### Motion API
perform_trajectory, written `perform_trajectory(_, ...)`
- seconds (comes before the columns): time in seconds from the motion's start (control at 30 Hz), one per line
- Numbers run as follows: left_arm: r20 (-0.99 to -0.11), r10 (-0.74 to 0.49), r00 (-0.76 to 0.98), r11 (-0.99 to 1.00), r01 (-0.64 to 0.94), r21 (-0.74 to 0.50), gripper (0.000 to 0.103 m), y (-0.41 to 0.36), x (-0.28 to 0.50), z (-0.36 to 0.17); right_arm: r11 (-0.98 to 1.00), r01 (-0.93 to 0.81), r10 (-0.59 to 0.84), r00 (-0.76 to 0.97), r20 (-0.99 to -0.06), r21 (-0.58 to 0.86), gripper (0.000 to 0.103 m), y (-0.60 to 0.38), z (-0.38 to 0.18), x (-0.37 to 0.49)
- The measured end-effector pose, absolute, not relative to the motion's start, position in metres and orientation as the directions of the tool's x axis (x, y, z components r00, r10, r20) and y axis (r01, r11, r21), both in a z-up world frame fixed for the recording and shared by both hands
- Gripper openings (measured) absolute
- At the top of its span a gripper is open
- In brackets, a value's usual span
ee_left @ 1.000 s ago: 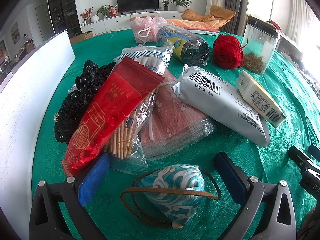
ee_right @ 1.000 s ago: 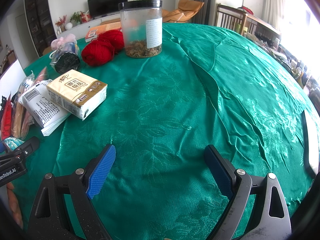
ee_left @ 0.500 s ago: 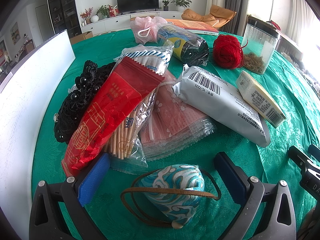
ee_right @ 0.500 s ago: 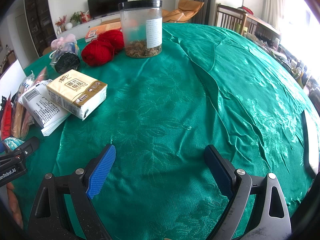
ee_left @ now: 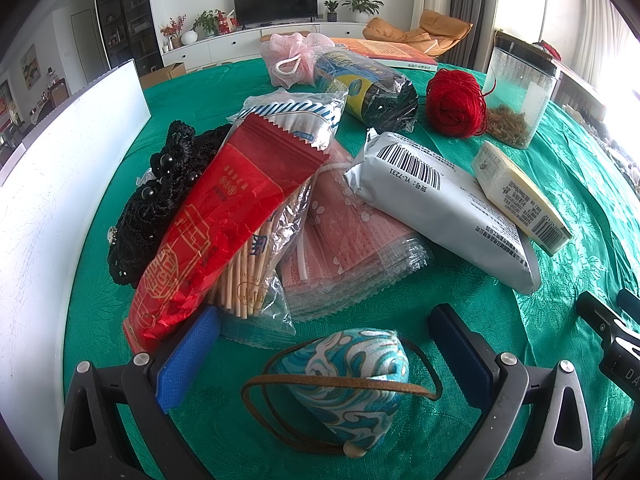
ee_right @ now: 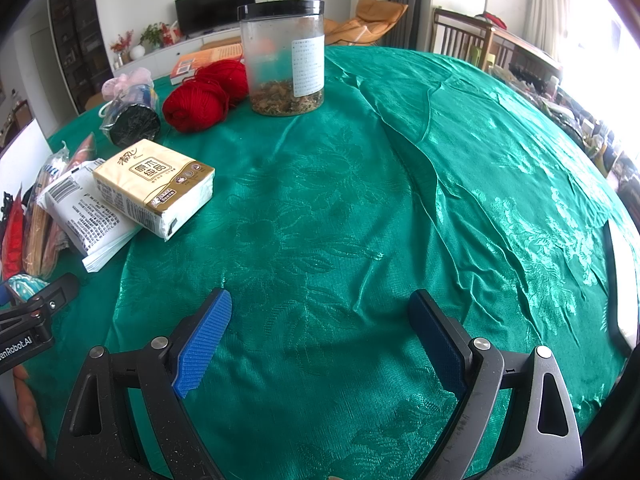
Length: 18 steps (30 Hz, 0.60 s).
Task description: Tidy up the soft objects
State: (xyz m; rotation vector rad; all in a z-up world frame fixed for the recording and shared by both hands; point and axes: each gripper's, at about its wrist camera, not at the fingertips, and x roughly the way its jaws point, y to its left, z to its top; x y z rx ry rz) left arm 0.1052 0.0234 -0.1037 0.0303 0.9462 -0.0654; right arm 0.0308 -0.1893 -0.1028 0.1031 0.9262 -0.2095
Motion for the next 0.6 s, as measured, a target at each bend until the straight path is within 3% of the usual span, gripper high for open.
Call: perform_trajectory(0.6, -0.811, -0.043, 0.583, 0.998, 0.069, -0.003, 0.103, 0.0233, 0.105, -0.1036, 0.975, 0.223, -0.135, 0.583, -0.802, -0.002, 0.092, -0.1909, -0.1033, 0.0319)
